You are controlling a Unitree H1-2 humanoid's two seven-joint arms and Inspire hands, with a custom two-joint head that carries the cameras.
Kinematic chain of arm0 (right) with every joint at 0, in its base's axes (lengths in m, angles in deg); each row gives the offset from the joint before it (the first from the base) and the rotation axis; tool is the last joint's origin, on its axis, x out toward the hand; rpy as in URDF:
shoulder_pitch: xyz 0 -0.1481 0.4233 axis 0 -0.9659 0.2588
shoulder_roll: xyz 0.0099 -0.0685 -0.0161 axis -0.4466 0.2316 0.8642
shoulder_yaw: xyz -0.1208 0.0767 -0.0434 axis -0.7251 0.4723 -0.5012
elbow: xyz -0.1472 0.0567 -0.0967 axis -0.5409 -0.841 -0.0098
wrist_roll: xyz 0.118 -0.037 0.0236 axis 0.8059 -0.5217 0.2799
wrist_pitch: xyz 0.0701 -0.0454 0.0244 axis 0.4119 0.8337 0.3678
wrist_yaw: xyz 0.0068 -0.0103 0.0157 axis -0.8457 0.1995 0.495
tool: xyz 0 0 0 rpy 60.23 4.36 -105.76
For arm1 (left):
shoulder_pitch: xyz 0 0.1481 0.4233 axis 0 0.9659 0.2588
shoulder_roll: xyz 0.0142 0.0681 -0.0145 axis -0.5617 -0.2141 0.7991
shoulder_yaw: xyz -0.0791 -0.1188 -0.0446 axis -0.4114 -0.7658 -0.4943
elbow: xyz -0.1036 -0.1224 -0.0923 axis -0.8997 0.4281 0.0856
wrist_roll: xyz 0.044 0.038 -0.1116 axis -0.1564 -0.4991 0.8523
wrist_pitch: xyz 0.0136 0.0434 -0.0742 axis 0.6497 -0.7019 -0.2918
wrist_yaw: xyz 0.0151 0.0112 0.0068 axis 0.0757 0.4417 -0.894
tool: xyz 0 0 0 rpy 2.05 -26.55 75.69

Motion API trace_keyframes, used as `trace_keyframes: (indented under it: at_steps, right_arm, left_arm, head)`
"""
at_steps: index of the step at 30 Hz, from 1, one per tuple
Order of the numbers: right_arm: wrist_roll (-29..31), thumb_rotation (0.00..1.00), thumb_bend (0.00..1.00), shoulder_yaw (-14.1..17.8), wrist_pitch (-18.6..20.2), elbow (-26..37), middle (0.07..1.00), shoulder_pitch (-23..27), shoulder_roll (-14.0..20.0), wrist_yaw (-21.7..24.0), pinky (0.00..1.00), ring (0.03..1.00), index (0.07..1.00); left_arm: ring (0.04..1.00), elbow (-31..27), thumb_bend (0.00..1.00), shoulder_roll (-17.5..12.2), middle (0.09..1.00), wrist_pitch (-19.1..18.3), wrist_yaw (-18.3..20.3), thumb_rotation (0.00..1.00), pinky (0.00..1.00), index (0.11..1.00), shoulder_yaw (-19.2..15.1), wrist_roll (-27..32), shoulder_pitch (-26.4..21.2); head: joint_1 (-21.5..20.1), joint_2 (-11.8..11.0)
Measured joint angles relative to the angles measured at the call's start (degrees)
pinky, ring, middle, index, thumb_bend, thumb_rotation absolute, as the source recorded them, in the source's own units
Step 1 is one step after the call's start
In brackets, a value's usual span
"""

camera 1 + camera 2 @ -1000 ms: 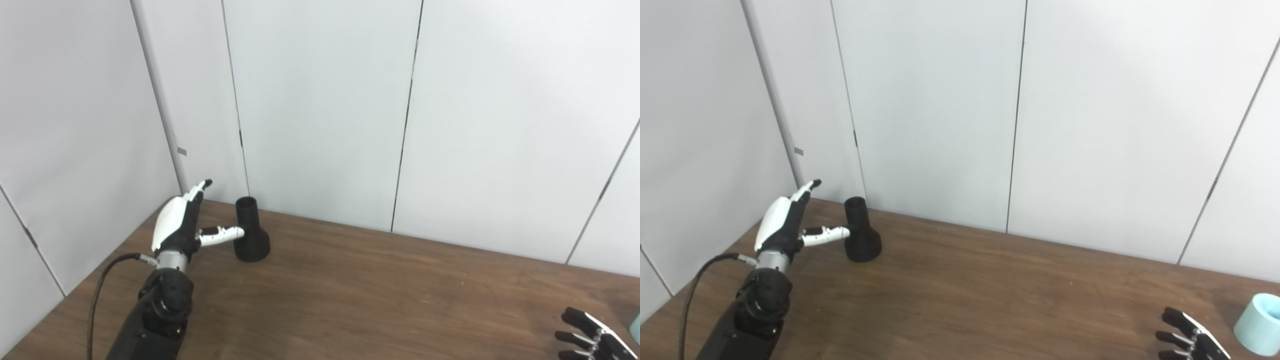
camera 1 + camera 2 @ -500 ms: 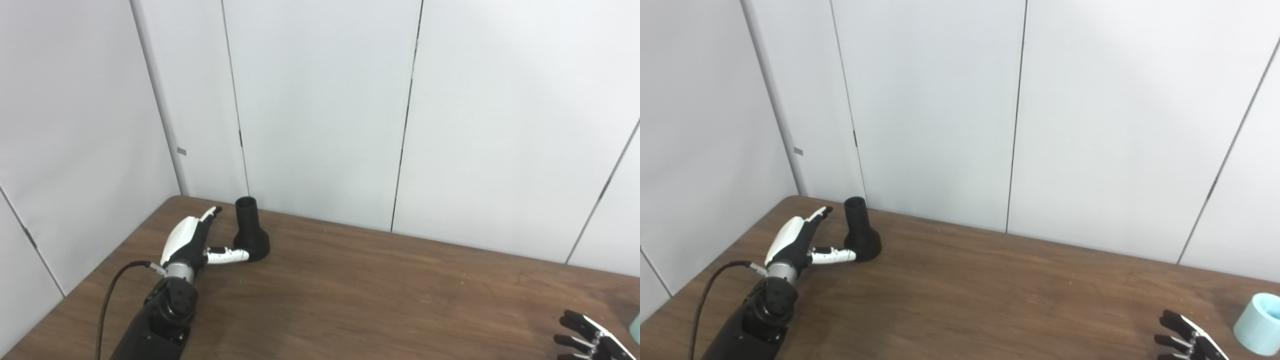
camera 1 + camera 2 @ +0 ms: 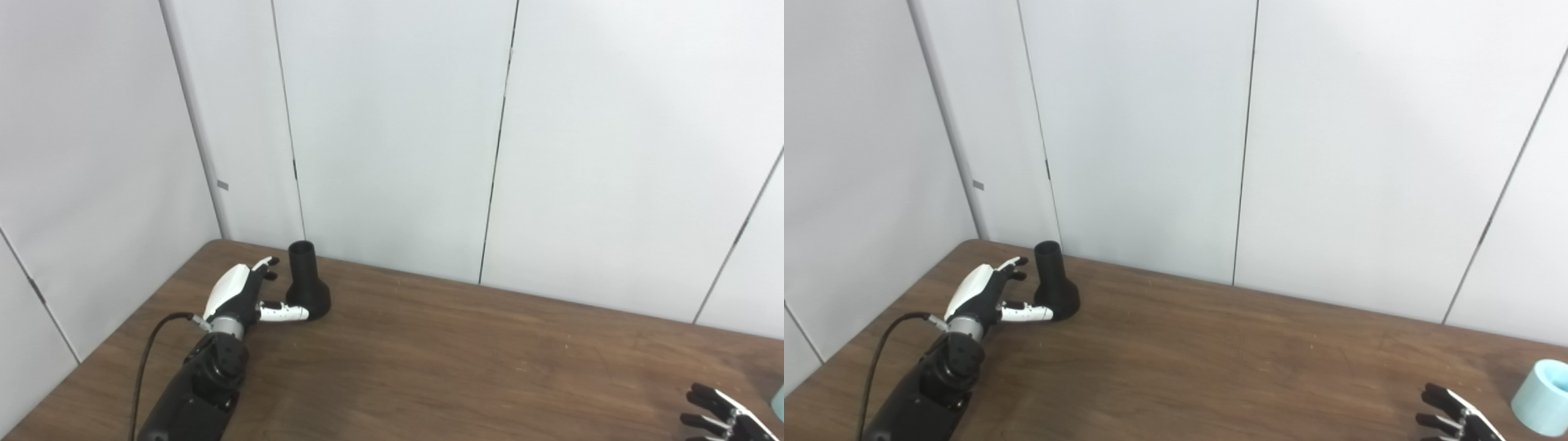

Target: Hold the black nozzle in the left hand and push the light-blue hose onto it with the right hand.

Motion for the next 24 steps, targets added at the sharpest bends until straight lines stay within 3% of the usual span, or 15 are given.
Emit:
trace_keyframes:
  at_steps: [17, 24]
  right_arm:
    - [0.4, 0.21, 0.74, 0.4, 0.8, 1.5, 0.822, -1.6, 0.6, 1.6, 0.61, 0.735, 0.806]
    - [0.4, 0.21, 0.74, 0.8, 0.8, 1.5, 0.821, -2.1, 0.6, 2.0, 0.61, 0.728, 0.806]
  left_arm:
    - [0.999, 7.0, 1.00, -0.2, 0.813, -0.1, -1.6, 0.31, 1.00, 0.834, 4.0, -2.0, -3.4]
    - [0.991, 7.2, 1.00, -0.1, 0.812, 0.4, -1.2, 0.32, 1.00, 0.828, 6.0, -2.2, -4.7]
  head:
    - [-0.4, 0.9]
    - [-0.7, 1.3]
